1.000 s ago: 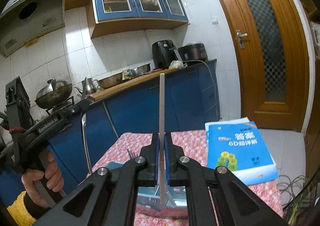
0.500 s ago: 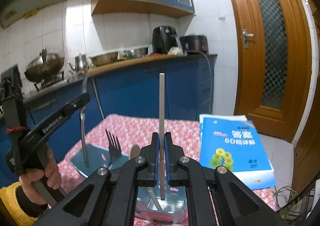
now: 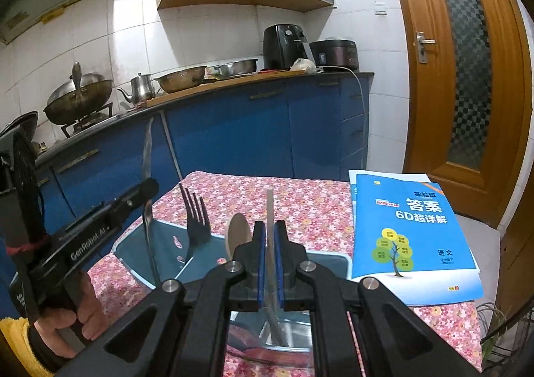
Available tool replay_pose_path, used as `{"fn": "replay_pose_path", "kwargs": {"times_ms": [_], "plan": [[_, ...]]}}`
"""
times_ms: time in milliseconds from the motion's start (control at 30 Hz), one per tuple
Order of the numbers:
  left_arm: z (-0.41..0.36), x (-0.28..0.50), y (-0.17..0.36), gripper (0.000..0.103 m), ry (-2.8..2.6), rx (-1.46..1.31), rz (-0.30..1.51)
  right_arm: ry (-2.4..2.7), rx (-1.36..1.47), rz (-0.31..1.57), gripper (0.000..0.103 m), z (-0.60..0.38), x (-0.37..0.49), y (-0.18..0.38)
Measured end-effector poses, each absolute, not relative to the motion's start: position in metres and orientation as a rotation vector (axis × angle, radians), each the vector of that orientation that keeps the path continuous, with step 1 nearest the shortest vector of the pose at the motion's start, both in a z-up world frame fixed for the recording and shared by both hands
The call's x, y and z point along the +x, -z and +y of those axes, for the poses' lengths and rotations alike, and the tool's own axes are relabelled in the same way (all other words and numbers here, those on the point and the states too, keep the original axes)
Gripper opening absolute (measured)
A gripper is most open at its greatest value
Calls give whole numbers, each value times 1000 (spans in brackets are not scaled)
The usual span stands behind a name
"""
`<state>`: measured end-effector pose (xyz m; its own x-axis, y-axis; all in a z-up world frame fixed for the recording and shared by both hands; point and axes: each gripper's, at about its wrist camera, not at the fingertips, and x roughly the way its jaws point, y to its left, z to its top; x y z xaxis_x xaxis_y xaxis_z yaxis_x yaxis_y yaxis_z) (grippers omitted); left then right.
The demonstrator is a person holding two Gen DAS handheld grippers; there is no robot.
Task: Organize utensils
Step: 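Lift the knife with the left tool while the right tool carries the chopstick over the holder, then drop the knife into the holder with the left tool while the right releases the chopstick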
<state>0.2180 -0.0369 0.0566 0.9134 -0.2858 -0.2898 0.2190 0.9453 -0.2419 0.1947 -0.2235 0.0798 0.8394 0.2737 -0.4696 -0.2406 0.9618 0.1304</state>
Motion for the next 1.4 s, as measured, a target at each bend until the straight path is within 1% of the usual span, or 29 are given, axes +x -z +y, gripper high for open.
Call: {"fn": "replay_pose_path", "kwargs": {"times_ms": [67,133,200,233,433,600,1067,1400], "plan": [[-37,216,-56,19,270,-204,331,-279,78,505,8,-223,195,-80],[-38,214,-56,23,273,-193,340,-288,89,504,13,-224,195,-80],[-39,211,-57,35,271,-188,346,-300,106,505,23,-225,196,-80],[-38,209,-58,36,273,-191,352,-309,116,507,24,-226,196,-79],[-32,201,-59,36,273,-209,394,-324,136,507,26,-226,191,-81],[-28,192,-66,36,273,-198,424,-308,162,465,34,-231,178,-90],[-17,143,-76,37,289,-189,512,-276,200,473,39,-242,117,-106],[-23,101,-71,37,322,-167,608,-269,251,520,42,-250,72,-98]]}}
